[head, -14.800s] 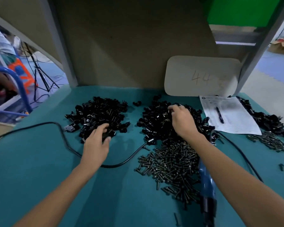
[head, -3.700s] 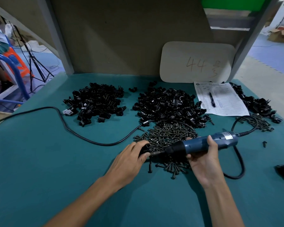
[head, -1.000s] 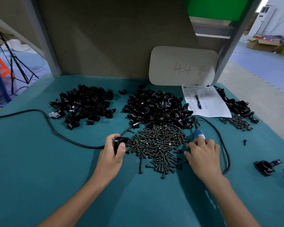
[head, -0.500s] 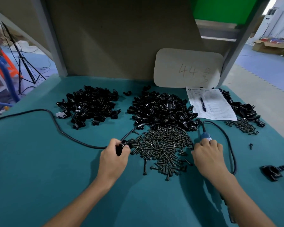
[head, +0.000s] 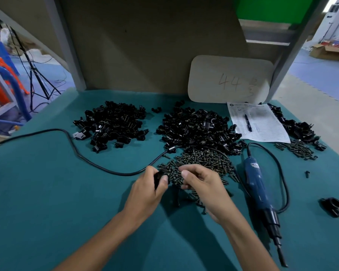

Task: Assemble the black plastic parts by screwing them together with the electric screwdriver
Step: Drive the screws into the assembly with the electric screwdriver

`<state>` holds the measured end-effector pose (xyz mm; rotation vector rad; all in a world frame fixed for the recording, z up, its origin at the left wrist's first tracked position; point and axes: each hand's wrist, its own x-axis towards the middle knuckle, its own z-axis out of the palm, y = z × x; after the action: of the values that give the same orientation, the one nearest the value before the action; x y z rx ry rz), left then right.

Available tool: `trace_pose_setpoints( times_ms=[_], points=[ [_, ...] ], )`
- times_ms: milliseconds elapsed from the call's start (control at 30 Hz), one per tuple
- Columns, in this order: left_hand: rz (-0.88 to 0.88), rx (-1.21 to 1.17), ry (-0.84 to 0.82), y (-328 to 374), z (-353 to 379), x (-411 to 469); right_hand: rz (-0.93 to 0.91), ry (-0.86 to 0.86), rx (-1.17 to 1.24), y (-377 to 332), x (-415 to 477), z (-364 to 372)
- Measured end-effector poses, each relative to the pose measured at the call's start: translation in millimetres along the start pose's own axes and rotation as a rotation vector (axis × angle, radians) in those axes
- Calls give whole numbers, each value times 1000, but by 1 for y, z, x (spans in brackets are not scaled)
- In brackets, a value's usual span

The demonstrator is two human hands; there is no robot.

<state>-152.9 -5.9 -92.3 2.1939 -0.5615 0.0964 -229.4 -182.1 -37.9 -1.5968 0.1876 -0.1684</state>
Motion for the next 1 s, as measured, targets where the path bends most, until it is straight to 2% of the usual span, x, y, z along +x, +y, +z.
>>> trace_pose_setpoints(
  times_ms=[100,200,333,700,1000],
  points=[
    [19,34,-11,0,2,0,-1,67,6,2,4,4],
    [76,79,-1,0,3,-3,0,104,-93,6,6,4],
    [186,94,9,2,3,-6,25,80,-70,12,6,6],
    [216,85,-49,7,-2,-8,43,44,15,21,2,7],
    [254,152,-107,9,-3,-8,21,-61,-58,21,5,3]
  ],
)
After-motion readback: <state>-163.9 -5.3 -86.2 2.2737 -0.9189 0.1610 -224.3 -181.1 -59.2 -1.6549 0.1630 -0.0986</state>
